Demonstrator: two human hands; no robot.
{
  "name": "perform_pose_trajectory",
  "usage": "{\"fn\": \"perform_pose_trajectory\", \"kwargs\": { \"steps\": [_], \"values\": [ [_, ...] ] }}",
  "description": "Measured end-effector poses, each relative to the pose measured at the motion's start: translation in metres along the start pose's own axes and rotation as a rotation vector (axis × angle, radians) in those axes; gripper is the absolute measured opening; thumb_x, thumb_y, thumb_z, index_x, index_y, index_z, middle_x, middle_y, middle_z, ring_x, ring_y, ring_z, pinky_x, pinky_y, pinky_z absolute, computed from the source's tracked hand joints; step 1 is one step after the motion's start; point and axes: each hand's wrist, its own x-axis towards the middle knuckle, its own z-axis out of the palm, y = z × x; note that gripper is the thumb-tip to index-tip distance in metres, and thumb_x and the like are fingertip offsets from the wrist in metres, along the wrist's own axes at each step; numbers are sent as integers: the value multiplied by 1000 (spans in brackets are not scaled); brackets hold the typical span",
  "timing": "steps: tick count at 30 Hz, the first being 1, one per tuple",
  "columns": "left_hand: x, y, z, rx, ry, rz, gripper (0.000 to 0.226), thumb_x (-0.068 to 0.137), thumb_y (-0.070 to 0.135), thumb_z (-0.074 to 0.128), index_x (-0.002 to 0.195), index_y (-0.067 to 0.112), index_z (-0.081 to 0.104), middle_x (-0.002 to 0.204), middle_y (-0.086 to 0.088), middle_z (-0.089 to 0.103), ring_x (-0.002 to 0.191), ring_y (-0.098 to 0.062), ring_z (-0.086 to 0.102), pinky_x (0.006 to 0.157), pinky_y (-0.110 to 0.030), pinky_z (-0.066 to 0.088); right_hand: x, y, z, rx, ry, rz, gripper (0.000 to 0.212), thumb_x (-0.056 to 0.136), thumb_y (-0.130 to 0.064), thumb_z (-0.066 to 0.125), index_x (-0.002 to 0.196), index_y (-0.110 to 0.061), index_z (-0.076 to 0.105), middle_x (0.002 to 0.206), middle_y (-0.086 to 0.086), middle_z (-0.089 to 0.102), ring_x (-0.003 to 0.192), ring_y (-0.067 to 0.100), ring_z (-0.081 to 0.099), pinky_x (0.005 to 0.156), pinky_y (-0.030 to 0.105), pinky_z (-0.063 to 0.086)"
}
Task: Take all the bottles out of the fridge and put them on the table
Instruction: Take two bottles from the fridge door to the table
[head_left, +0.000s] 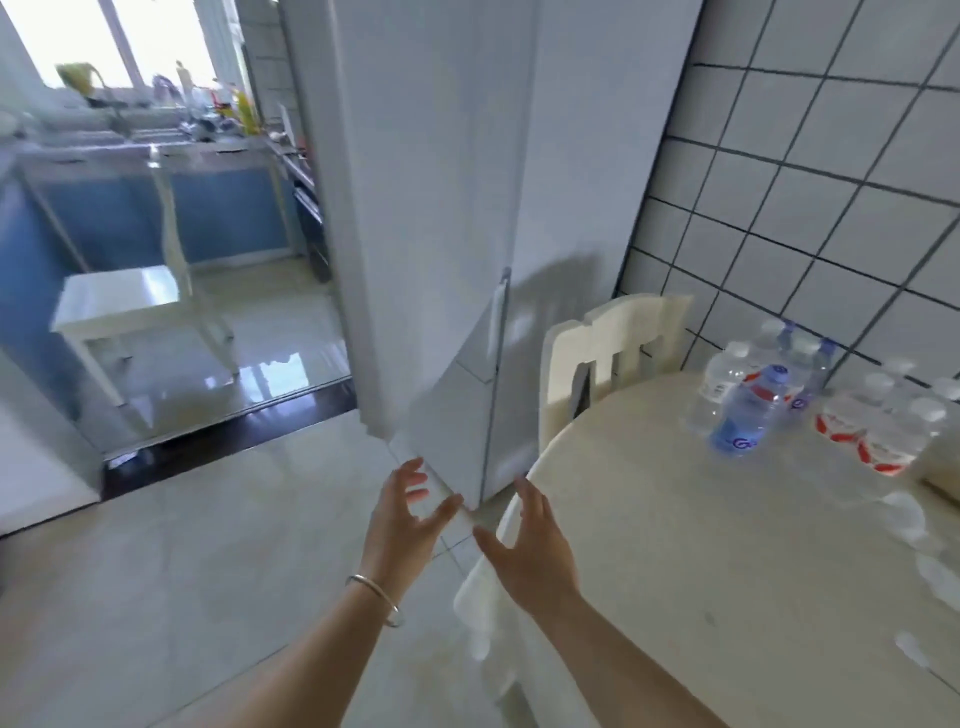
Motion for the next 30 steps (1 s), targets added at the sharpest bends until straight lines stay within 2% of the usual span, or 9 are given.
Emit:
{"fn": "perform_pose_trajectory", "kwargs": {
  "steps": [4,8,12,16,20,22,30],
  "values": [
    [-9,-29,-81,22,111,-31,62,71,22,79,125,14,49,113,-8,60,99,-23,61,81,-34,52,-9,-49,59,6,-121,-62,74,83,-48,59,143,-26,22,149,-5,33,132,17,41,104,30,36],
    [-2,-58,-169,24,192,-87,62,73,27,77,126,15,47,113,-6,59,98,-21,61,85,-37,53,-6,-110,126,-12,-226,-124,73,85,-50,56,144,-24,22,149,-1,32,131,20,41,104,34,39],
    [28,-74,-260,-1,244,-118,63,78,32,71,131,14,43,117,-5,54,103,-22,58,84,-33,51,16,-185,188,11,-232,-156,71,86,-45,57,144,-20,24,150,3,34,130,22,43,101,35,39],
    [76,-79,-334,-33,267,-103,63,80,34,69,132,16,41,119,-5,53,102,-20,56,78,-24,48,46,-254,237,99,-191,-137,67,87,-43,55,143,-21,24,148,4,36,129,24,44,103,42,41],
    [127,-80,-375,-21,248,-56,60,82,32,67,132,15,40,118,-4,53,100,-18,57,68,-13,44,77,-303,270,163,-121,-127,63,89,-42,54,142,-21,26,145,5,39,127,24,46,102,44,42],
    [157,-80,-386,-17,237,-47,59,83,32,66,133,16,40,118,-3,53,98,-17,57,64,-11,42,100,-319,281,169,-100,-138,63,89,-43,54,141,-23,26,145,4,39,127,23,46,101,43,43],
    [319,-78,-396,4,186,-11,61,81,32,69,133,15,42,115,-3,56,93,-14,58,68,-12,44,263,-367,307,264,-17,-98,61,88,-41,55,140,-19,31,137,5,47,119,22,51,94,35,41]
  ]
}}
